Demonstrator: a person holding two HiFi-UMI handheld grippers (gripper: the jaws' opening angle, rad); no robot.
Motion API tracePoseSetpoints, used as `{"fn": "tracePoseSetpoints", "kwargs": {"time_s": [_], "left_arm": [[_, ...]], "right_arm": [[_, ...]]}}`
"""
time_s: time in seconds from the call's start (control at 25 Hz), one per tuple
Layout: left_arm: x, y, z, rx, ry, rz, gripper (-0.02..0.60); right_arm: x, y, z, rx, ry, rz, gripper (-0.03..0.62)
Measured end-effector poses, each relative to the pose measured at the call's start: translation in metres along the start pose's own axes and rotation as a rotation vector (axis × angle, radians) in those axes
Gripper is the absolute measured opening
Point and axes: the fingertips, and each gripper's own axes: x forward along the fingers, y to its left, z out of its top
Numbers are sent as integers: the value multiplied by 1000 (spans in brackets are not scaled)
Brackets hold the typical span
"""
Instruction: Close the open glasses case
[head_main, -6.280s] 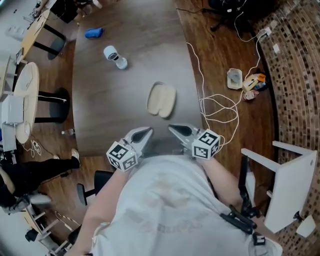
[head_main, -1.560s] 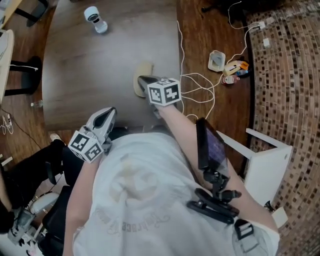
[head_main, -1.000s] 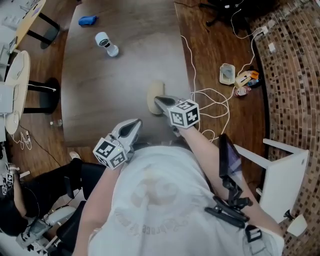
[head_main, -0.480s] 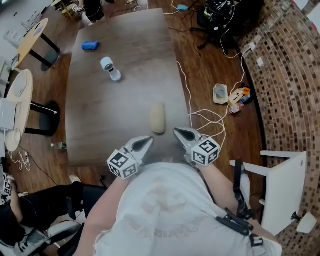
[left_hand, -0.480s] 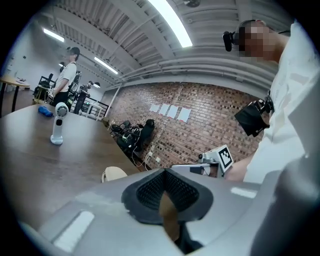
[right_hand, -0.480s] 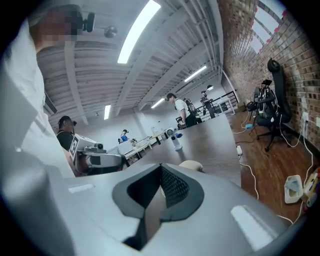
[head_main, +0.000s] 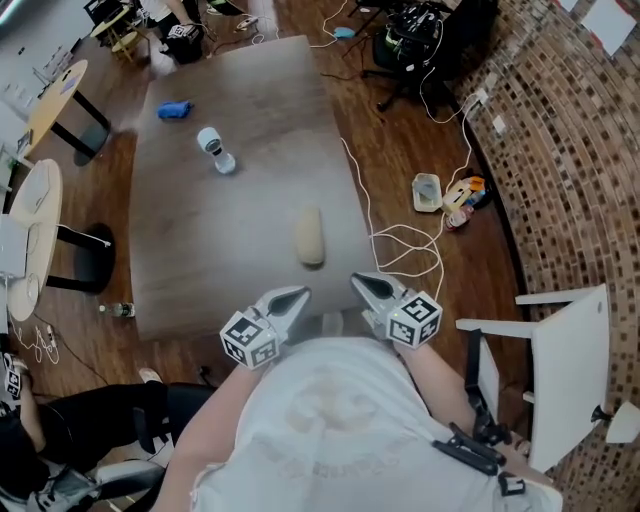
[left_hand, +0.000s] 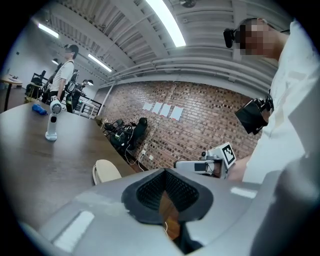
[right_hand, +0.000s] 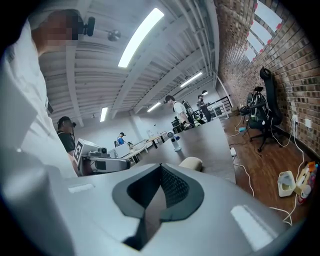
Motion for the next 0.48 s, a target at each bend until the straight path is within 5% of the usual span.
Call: {"fn": "tracePoseSetpoints", "kwargs": {"time_s": [0.48], "left_arm": [[-34, -45, -26, -35, -44, 37, 6]], "right_arm": [[-42, 44, -15, -36, 7, 10, 8]]}}
